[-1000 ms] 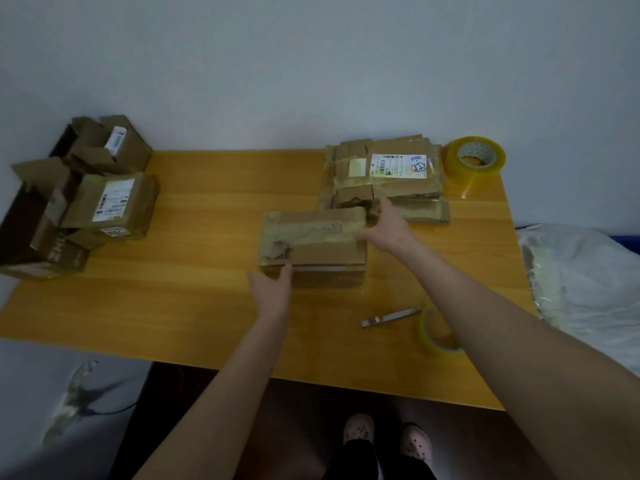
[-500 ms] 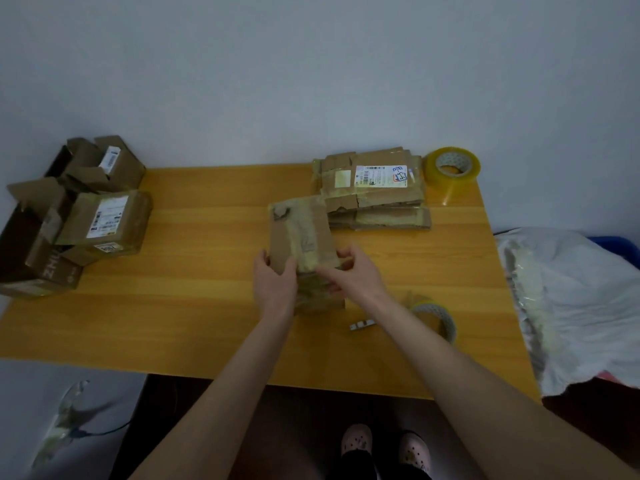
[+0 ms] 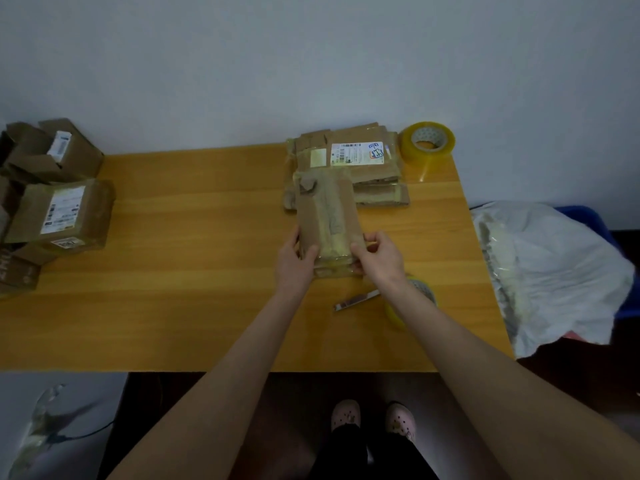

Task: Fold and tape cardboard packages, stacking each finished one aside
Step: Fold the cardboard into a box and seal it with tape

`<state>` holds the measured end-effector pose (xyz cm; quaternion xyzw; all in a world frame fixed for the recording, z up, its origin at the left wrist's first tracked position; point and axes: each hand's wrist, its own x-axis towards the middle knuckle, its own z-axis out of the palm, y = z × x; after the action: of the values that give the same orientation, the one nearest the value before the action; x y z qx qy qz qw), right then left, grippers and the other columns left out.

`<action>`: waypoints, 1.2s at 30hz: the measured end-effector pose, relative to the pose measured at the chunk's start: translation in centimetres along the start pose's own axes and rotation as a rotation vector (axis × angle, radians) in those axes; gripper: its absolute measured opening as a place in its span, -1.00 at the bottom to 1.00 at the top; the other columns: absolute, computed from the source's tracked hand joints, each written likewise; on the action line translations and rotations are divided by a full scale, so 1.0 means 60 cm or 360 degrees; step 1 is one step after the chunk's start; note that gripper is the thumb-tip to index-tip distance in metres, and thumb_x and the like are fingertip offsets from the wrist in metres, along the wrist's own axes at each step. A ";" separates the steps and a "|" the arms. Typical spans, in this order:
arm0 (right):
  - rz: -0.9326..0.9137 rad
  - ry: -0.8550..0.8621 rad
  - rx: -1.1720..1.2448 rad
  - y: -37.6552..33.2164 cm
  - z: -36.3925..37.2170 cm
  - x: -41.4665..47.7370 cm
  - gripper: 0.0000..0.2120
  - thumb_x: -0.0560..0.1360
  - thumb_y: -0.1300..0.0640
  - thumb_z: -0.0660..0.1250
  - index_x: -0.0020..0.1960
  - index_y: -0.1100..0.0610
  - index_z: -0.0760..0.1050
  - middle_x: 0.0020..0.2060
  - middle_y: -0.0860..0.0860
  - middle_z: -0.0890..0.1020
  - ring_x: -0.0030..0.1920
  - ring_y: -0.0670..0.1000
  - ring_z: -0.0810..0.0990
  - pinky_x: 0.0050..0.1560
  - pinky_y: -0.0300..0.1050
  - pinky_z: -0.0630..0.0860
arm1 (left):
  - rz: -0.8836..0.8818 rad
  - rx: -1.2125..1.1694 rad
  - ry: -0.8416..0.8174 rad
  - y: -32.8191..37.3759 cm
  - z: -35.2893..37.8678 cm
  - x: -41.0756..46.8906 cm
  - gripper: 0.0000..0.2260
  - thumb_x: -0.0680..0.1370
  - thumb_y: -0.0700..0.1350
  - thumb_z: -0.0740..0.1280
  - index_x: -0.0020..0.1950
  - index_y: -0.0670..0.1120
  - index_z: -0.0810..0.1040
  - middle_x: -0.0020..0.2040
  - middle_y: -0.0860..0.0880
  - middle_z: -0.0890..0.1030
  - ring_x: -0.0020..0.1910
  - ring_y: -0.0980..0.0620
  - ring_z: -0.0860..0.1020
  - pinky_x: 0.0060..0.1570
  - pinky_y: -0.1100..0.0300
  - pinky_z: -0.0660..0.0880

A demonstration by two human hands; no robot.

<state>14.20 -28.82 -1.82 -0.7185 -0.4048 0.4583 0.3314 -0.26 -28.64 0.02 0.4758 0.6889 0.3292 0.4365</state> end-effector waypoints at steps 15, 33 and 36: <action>-0.0066 0.0047 -0.0940 0.068 -0.116 -0.045 -0.63 0.50 -0.30 0.24 -0.05 0.02 0.47 -0.19 0.00 0.58 -0.09 0.08 0.55 -0.23 -0.08 0.46 | 0.0883 0.1031 0.0008 -0.009 0.042 -0.024 -0.52 0.57 -0.01 0.31 0.48 0.03 0.31 0.51 -0.05 0.24 0.51 -0.08 0.15 0.45 -0.07 0.16; -0.0301 0.0303 -0.0559 0.099 -0.182 -0.076 -0.70 0.58 0.13 0.30 0.29 0.13 0.52 0.17 0.10 0.62 0.19 0.13 0.54 0.10 -0.09 0.42 | 0.1216 0.0929 0.0052 0.067 0.067 -0.033 -0.55 0.53 -0.25 0.33 0.43 -0.13 0.38 0.40 -0.14 0.40 0.36 -0.11 0.39 0.32 0.05 0.36; -0.0590 0.0245 -0.0308 0.042 -0.221 -0.073 -0.73 0.54 0.24 0.32 0.23 0.17 0.57 0.12 0.07 0.61 0.16 0.05 0.52 0.08 -0.22 0.35 | 0.1065 0.0593 -0.0158 0.137 0.067 -0.039 -0.50 0.58 -0.22 0.27 0.51 -0.07 0.24 0.47 -0.05 0.30 0.41 0.02 0.30 0.26 0.32 0.21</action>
<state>26.09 -35.26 2.51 -0.6932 -0.5455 0.2924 0.3694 6.80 -27.96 6.22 0.7608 0.5217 0.2993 0.2439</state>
